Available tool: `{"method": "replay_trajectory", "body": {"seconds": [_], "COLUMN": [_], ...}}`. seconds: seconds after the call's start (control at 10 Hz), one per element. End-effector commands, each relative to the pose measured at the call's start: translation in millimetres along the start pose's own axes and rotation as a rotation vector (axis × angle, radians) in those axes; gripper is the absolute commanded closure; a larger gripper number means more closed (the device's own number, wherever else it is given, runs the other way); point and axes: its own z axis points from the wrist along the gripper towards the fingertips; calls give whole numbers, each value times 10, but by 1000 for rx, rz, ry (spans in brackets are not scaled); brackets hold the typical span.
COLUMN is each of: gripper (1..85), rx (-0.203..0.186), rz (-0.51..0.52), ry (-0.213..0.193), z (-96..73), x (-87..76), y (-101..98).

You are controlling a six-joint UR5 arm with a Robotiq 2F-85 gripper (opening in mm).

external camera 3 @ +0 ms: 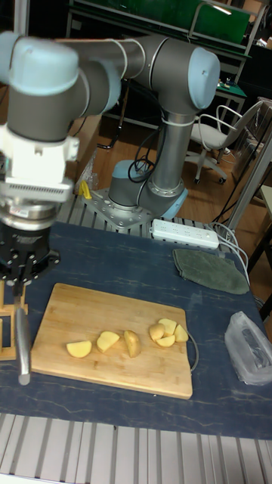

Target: Chop the potatoes

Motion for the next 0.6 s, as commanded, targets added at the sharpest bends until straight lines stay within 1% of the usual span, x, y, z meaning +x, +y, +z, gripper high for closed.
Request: {"method": "replay_trajectory", "body": {"seconds": [0.0, 0.2, 0.3, 0.4, 0.5], "gripper": [847, 847, 847, 847, 847], "rx": [-25, 16, 1, 12, -7], "rz": [51, 109, 166, 188, 241], "ry": [-24, -13, -15, -18, -31], "z": [-273, -218, -190, -171, -157], "x": [-113, -59, -60, -58, -98], "y": [284, 343, 444, 457, 509]}}
